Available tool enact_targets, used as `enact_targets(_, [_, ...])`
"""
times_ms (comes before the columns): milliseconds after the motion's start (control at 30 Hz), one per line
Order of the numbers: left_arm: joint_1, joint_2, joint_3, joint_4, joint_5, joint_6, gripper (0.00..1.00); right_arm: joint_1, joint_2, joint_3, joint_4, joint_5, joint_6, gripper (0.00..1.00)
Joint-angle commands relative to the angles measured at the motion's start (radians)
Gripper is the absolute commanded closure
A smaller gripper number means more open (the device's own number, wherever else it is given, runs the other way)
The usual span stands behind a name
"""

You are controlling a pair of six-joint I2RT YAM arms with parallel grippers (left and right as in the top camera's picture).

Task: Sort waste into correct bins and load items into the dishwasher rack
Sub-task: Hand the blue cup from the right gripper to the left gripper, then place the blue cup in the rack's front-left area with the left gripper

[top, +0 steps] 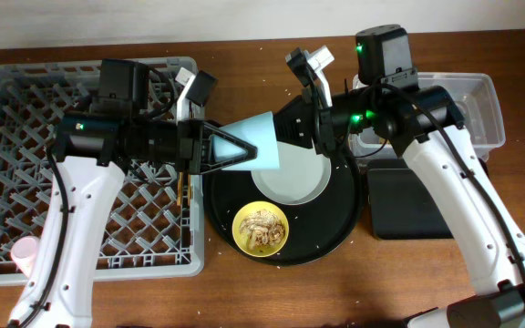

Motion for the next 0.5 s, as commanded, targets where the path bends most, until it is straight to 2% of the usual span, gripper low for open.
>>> enact_targets(0, [0.038, -0.006, 0.009, 0.006, -0.074, 0.005, 0.44, -0.007, 0.003, 0.004, -0.010, 0.005, -0.002, 0.57])
enact_targets(33, [0.043, -0.006, 0.009, 0.006, -0.092, 0.005, 0.44, -0.009, 0.002, 0.004, -0.010, 0.005, -0.002, 0.03])
enact_targets(133, [0.113, -0.010, 0.009, 0.002, -0.266, -0.042, 0.43, -0.050, -0.012, 0.004, -0.014, 0.069, 0.002, 0.02])
enact_targets(200, [0.194, -0.027, 0.009, -0.037, -0.433, -0.092, 0.43, -0.079, -0.023, 0.004, -0.058, 0.217, 0.100, 0.02])
enact_targets(267, [0.241, -0.046, 0.009, -0.092, -0.599, -0.149, 0.43, -0.079, -0.026, 0.004, -0.133, 0.330, 0.104, 0.02])
enact_targets(333, [0.294, -0.082, 0.009, -0.196, -0.896, -0.268, 0.43, -0.064, -0.025, 0.003, -0.270, 0.521, 0.103, 0.02])
enact_targets(467, [0.351, -0.137, 0.009, -0.383, -1.421, -0.453, 0.45, -0.011, -0.025, 0.003, -0.395, 0.732, 0.102, 0.02])
